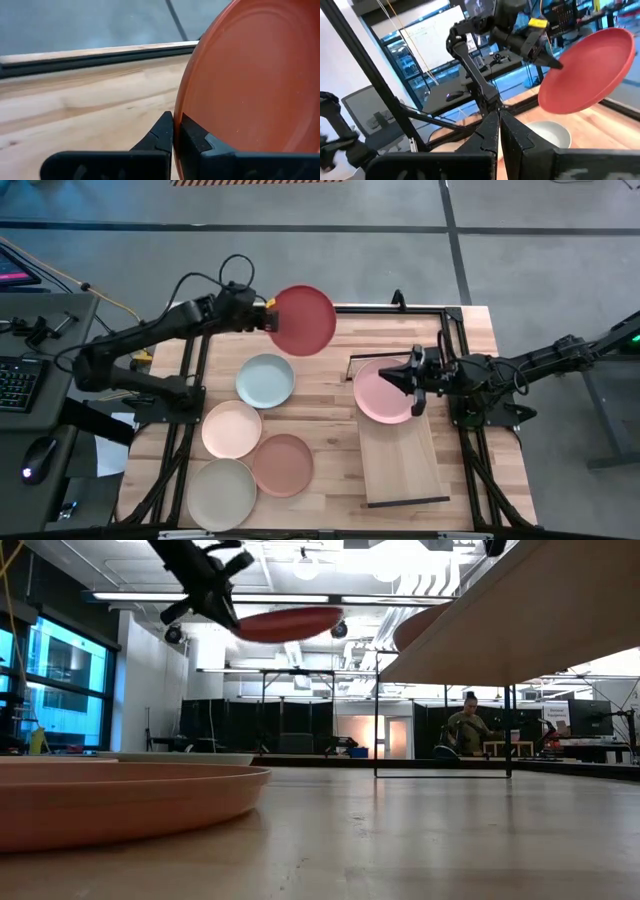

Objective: Place and stack plates onto a shelf
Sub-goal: Stack the orange plate on top of the pink plate on the shelf

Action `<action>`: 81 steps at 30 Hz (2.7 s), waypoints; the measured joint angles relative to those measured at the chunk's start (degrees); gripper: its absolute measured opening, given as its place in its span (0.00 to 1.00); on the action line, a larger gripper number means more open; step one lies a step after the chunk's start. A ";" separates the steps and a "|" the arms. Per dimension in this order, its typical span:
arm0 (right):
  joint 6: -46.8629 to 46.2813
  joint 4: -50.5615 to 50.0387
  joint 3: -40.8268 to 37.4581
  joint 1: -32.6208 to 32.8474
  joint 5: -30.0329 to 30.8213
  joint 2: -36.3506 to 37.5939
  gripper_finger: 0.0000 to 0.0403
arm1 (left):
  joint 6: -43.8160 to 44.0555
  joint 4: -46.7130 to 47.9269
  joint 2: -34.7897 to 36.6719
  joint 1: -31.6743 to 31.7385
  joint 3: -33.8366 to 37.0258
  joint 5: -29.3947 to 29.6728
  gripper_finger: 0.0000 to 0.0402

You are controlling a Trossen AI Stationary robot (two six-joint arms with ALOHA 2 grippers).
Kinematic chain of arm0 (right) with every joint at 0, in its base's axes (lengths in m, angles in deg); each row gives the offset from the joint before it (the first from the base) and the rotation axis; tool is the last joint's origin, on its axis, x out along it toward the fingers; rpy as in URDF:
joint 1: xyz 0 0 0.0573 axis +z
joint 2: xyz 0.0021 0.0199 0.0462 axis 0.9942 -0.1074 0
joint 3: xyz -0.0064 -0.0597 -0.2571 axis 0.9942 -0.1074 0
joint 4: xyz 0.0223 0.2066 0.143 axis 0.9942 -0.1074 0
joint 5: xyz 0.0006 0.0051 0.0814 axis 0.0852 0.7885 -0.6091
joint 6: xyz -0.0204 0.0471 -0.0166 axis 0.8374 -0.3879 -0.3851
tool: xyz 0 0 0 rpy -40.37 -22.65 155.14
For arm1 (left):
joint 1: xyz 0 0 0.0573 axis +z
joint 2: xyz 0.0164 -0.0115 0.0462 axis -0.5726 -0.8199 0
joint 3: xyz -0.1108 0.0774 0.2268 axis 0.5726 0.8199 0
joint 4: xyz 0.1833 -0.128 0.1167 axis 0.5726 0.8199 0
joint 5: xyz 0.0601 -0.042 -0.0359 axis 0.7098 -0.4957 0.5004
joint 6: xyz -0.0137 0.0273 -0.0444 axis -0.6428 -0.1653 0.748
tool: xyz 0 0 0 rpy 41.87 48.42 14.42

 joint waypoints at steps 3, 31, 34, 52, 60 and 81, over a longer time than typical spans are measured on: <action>1.75 4.04 0.00 0.02 2.09 1.07 0.00 | 1.20 -2.50 -0.11 -5.09 0.00 0.41 0.00; 12.85 3.25 3.13 0.02 7.60 7.90 0.00 | 3.53 -11.77 -38.69 -26.89 -30.83 4.02 0.00; 12.54 2.83 3.13 0.02 7.59 7.90 0.00 | 3.46 -11.79 -39.11 -26.89 -31.19 2.66 0.02; 12.40 1.57 3.13 0.02 7.58 7.85 0.00 | -0.52 -14.24 -39.00 -26.54 -31.28 3.66 0.15; 12.31 1.40 3.13 0.00 7.60 7.87 0.00 | -1.44 -17.96 -40.14 -26.61 -31.28 1.20 0.27; 5.50 -8.22 3.13 0.07 6.93 7.62 0.00 | -28.28 -10.02 -25.36 -30.22 -30.47 -2.96 0.36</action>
